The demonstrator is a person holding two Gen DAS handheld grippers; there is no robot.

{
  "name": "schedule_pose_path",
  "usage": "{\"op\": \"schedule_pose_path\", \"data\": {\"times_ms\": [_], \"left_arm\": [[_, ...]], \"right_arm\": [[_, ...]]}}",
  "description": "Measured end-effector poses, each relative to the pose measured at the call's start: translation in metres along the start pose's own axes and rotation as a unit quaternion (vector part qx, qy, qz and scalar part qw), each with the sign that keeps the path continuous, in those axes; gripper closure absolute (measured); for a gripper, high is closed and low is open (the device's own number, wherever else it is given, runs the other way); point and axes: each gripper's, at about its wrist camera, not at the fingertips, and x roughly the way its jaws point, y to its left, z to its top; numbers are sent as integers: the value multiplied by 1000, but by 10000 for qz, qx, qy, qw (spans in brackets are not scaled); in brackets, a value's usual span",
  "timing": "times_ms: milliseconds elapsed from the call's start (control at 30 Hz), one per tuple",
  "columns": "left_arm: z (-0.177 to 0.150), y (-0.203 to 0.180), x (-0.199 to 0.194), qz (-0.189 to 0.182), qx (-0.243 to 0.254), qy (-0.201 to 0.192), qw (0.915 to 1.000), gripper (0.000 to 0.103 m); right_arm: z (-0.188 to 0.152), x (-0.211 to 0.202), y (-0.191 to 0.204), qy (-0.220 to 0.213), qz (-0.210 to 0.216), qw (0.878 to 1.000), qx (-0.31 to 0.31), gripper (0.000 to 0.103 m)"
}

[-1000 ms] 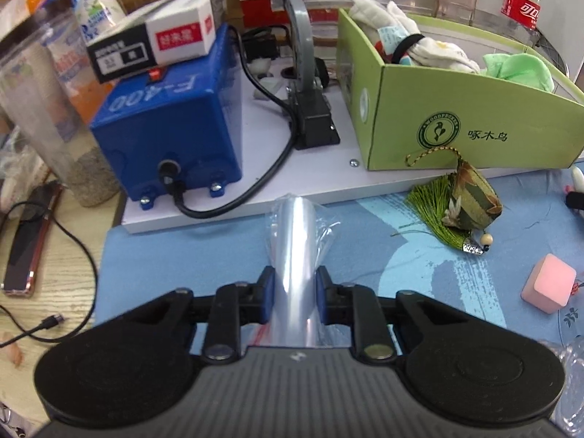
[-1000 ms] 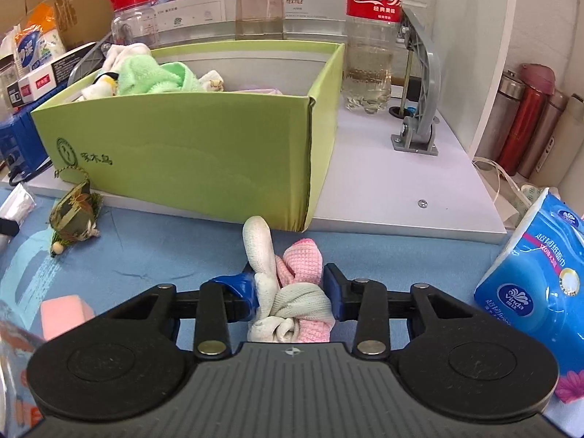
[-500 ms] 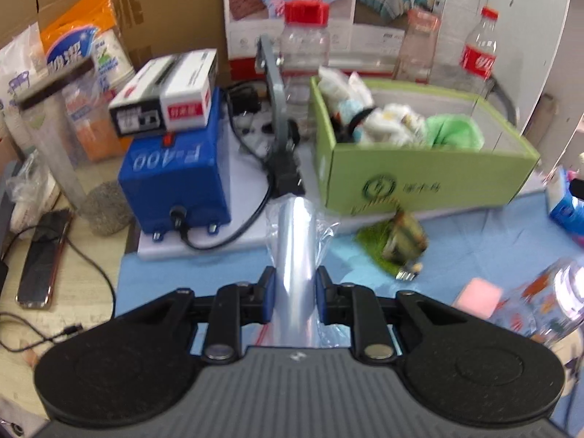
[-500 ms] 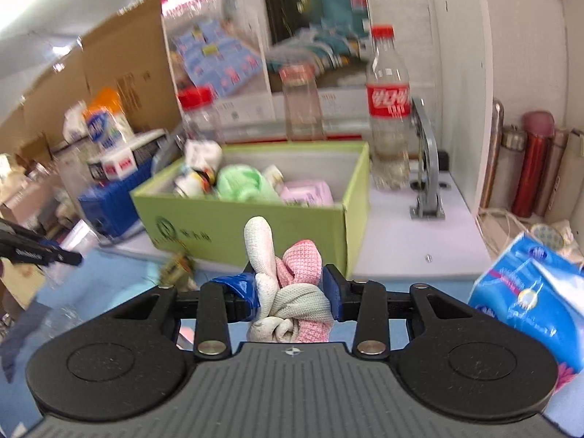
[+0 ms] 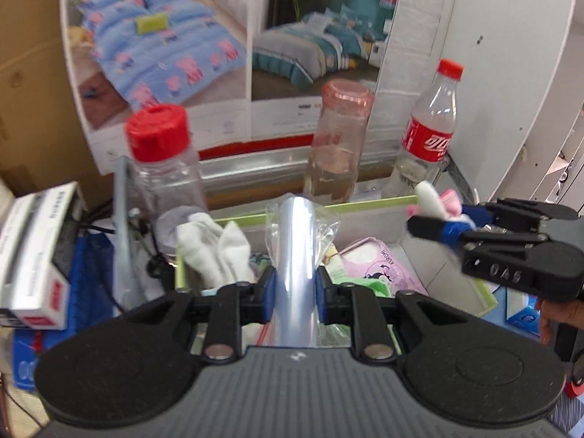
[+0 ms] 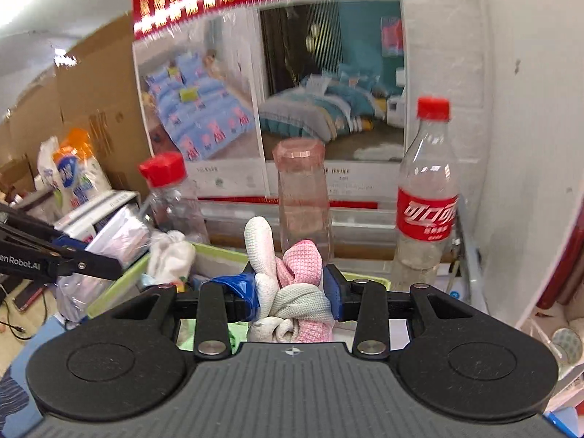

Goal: Organize soft objects
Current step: 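Carry the zip bag and pink sock into the lime-green box and open both grippers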

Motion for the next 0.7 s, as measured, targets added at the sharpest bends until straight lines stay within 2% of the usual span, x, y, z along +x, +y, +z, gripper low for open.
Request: {"op": "schedule_pose_path", "data": {"times_ms": [200, 233, 333, 433, 567, 700], "left_arm": [[8, 8, 35, 159, -19, 252, 9996, 84], [9, 9, 36, 166, -9, 264, 9995, 80], [7, 12, 38, 221, 58, 166, 9996, 38], [5, 10, 31, 295, 151, 13, 9994, 39], [1, 4, 18, 414, 307, -96, 9986, 39], [-8, 3, 2, 373, 232, -123, 9990, 39]], "right_arm": [[-10, 38, -11, 333, 42, 9994, 72, 79], [-11, 42, -12, 342, 90, 9993, 128, 77], [-15, 50, -15, 319, 162, 9990, 265, 75], [-16, 52, -13, 353, 5, 9985, 407, 74], [-8, 38, -10, 40, -242, 9983, 520, 70], [2, 17, -4, -293, -320, 9979, 477, 65]]}}
